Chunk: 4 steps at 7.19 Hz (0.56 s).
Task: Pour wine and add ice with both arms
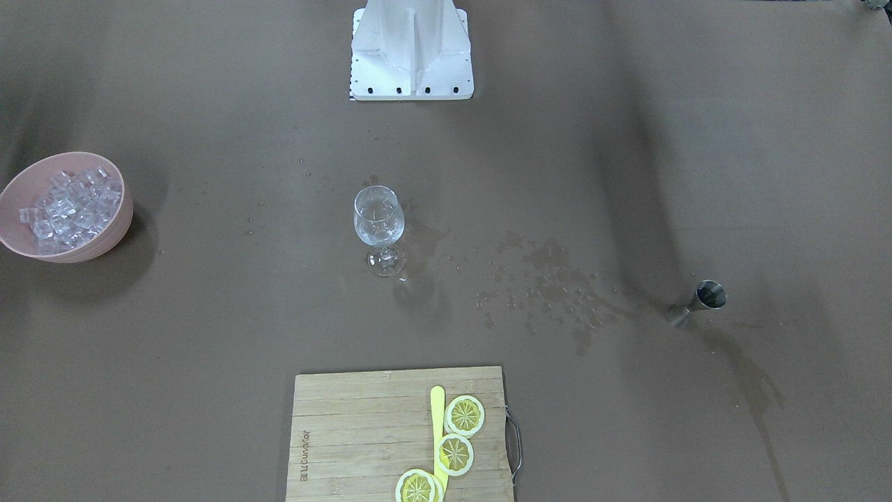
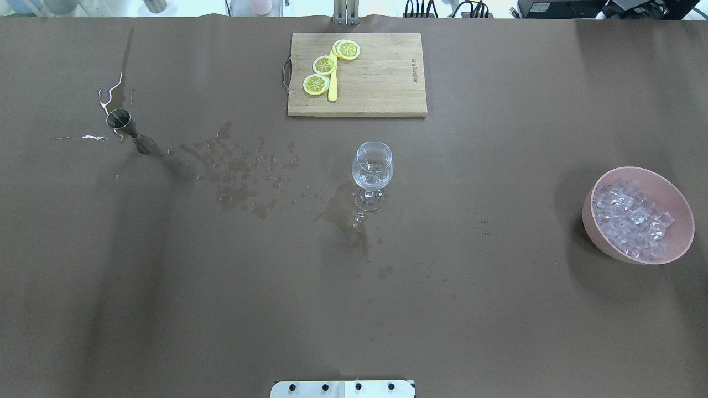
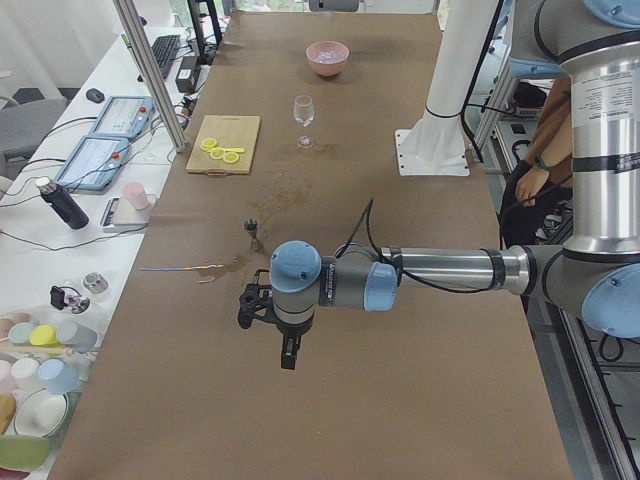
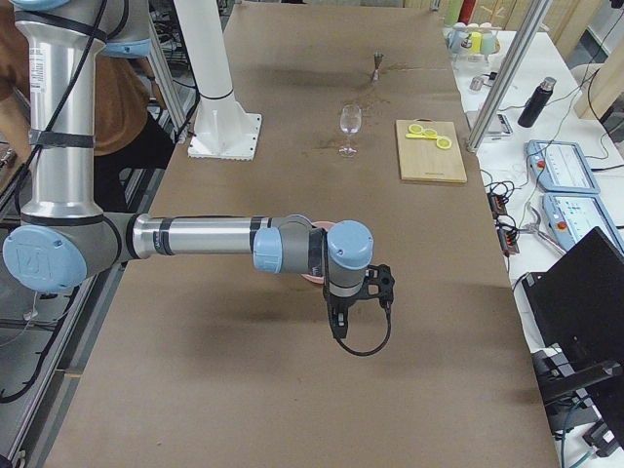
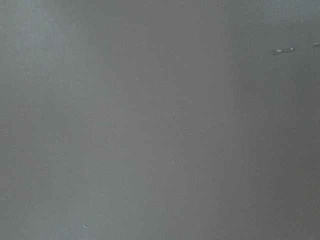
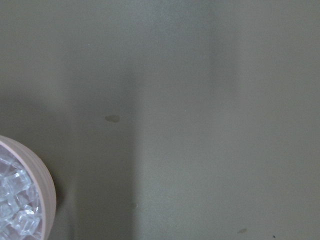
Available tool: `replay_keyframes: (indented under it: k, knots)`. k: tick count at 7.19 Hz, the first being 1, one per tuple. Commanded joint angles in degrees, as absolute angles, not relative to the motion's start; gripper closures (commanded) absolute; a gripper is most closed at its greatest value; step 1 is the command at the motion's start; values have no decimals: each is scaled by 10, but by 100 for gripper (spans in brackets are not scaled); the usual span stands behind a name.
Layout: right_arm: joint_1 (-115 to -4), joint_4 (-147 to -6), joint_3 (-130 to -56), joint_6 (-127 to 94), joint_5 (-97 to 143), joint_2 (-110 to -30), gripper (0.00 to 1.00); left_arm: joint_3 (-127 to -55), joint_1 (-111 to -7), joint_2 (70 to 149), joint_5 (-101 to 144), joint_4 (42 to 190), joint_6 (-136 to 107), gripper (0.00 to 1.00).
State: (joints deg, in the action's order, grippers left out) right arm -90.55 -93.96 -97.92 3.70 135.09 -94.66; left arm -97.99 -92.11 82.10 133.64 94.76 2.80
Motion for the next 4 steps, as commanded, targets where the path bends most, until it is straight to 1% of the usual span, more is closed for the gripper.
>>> replay_keyframes:
  k: [1, 4]
  knots:
    - [-905, -940, -979, 37, 1351, -947, 0, -979, -921, 821, 1335, 947, 28, 2]
    - [-906, -940, -982, 36, 1352, -947, 0, -978, -921, 821, 1336, 947, 28, 2]
